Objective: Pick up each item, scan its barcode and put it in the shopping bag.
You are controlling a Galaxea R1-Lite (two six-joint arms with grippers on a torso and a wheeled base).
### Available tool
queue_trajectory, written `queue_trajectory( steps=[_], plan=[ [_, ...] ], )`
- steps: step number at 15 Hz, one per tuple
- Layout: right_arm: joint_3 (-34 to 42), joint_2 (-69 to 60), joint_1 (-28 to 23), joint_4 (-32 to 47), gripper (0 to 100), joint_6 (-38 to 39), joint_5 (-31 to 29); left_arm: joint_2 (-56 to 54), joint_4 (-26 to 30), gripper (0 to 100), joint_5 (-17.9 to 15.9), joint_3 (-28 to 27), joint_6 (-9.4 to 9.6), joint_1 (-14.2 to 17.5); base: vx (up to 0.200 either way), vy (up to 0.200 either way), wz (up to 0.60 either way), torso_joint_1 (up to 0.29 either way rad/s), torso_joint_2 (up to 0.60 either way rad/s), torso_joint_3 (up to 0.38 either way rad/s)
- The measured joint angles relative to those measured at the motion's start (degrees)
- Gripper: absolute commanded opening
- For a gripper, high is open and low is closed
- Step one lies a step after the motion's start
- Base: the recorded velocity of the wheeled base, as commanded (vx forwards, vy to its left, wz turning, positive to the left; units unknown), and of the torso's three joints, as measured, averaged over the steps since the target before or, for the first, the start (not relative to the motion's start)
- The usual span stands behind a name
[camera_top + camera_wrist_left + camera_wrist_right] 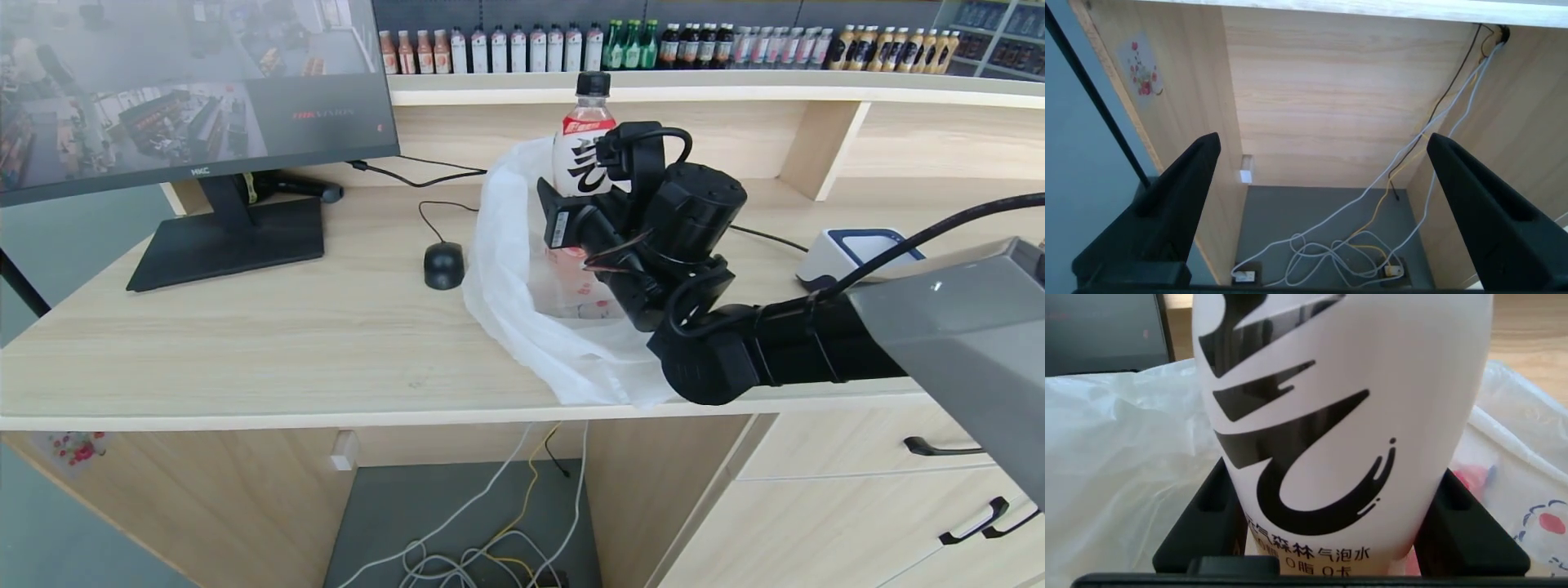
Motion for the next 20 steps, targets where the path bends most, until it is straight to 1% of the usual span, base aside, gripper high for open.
queue_trajectory(
  steps=[2,5,20],
  plan=[
    [-3.7,1.2,0.3,1.5,0,0.0,0.1,0.0,0.0,100,0.0,0.0,-0.01,0.0,0.0,0.0,0.0,0.0,0.0,0.0],
    [-5.5,2.9,0.3,1.7,0,0.0,0.2,0.0,0.0,100,0.0,0.0,-0.01,0.0,0.0,0.0,0.0,0.0,0.0,0.0],
    [-4.1,5.3,1.0,1.1,0,0.5,0.6,0.0,0.0,100,0.0,0.0,-0.01,0.0,0.0,0.0,0.0,0.0,0.0,0.0]
  ],
)
